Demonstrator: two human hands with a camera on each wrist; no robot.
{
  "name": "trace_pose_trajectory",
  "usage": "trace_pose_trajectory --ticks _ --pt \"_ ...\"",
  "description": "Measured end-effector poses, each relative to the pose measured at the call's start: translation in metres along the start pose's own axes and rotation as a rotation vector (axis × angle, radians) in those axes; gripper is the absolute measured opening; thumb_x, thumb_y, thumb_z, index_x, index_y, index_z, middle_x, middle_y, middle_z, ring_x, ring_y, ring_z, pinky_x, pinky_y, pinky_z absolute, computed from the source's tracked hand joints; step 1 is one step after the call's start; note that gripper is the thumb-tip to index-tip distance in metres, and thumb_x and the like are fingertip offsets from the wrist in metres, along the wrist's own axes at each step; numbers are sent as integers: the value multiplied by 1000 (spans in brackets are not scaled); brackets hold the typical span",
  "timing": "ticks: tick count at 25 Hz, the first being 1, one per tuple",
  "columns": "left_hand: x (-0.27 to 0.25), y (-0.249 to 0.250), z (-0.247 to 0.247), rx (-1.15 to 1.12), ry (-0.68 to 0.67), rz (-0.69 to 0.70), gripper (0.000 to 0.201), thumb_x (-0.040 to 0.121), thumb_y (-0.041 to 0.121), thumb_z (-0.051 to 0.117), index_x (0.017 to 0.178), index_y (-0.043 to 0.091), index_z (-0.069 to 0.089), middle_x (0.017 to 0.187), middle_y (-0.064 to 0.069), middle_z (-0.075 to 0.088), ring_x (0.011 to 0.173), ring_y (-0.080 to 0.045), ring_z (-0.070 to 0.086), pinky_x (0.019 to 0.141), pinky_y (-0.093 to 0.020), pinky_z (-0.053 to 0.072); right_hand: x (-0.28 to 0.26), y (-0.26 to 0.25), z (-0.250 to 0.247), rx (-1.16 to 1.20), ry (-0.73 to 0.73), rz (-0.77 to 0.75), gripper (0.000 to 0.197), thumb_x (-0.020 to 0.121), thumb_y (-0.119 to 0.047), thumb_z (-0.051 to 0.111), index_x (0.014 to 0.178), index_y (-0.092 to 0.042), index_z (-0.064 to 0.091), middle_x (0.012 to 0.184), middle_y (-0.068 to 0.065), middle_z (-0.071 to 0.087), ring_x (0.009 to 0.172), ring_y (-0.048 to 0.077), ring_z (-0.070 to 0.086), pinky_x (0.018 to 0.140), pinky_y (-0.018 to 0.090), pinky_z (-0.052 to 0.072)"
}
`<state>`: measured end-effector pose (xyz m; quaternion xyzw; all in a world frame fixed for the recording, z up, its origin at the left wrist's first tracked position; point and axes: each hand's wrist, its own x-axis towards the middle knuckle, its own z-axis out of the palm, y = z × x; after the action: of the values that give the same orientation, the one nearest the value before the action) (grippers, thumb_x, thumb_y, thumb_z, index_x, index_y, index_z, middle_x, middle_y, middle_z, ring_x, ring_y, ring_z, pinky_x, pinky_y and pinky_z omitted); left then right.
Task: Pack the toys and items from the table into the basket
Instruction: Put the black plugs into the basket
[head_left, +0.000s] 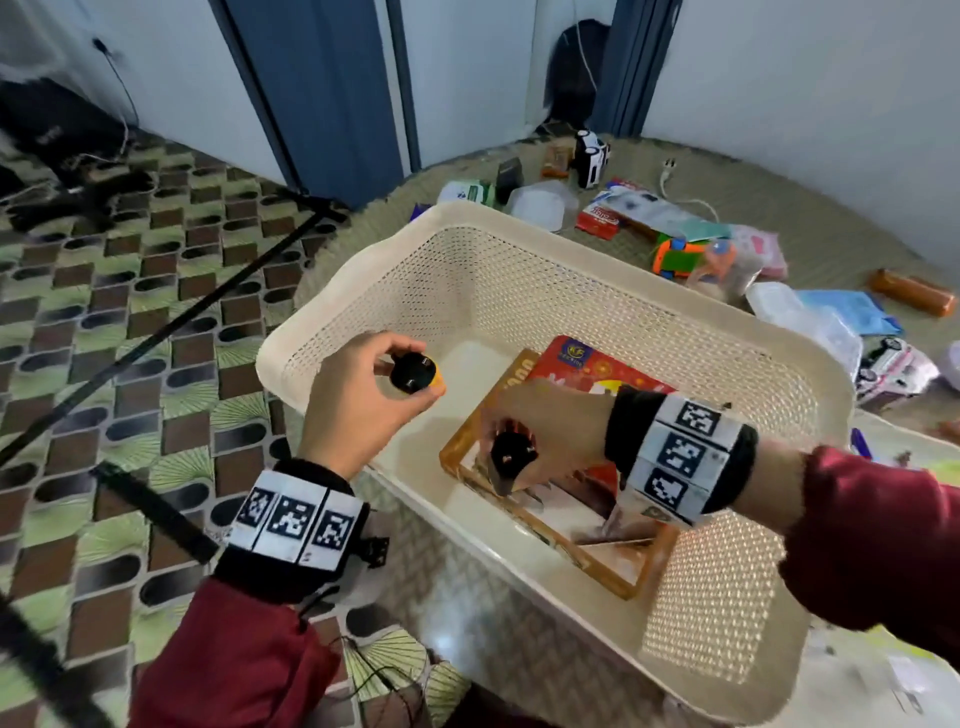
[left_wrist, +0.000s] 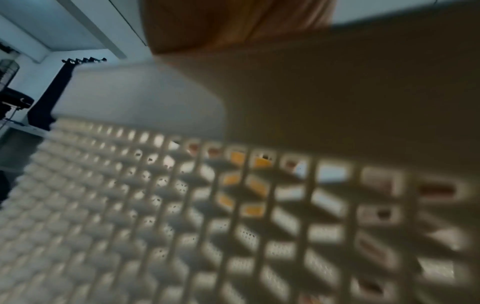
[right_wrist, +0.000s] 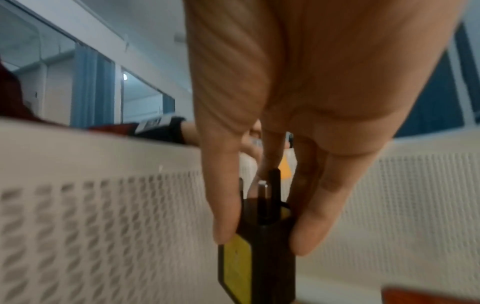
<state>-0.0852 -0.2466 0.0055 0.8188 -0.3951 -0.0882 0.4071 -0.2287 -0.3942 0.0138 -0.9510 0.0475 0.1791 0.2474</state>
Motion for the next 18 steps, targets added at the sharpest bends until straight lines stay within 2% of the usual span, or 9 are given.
trace_pose_trajectory --ticks 2,5,9,13,16,18 --pt "1 -4 3 51 -24 12 35 69 31 84 100 25 68 102 10 67 88 -8 63 80 -24 49 17 9 29 -25 -136 5 38 71 -14 77 105 -9 62 106 9 63 98 22 56 81 29 44" --pt "-1 -2 3 100 -32 43 36 69 36 83 99 26 67 102 12 66 85 -7 62 75 -25 48 25 18 64 -70 -331 57 44 74 -21 77 114 -11 61 114 6 61 105 21 55 84 24 44" --pt "-3 -3 3 108 -31 55 36 69 37 82 99 25 67 103 11 66 85 -10 63 76 -30 51 26 28 91 -135 -516 64 47 70 -21 81 113 -12 64 113 6 65 104 22 60 89 29 49" --pt "-5 -4 4 118 -28 46 36 70 37 81 101 24 67 105 9 67 86 -11 64 75 -32 52 24 34 95 -212 -550 17 50 69 -21 82 116 -18 63 114 2 65 105 21 59 87 32 50" --pt "-6 -3 4 136 -37 47 36 71 38 81 102 26 66 106 10 66 86 -10 63 74 -31 50 21 35 95 -235 -566 -16 52 74 -22 77 123 -20 59 119 0 63 108 19 57 86 27 46" --pt "-7 -3 4 141 -43 44 36 71 37 81 102 26 66 106 10 66 85 -9 62 73 -30 50 20 38 95 -211 -567 -8 50 76 -19 76 124 -19 60 119 0 64 107 18 58 80 21 42"
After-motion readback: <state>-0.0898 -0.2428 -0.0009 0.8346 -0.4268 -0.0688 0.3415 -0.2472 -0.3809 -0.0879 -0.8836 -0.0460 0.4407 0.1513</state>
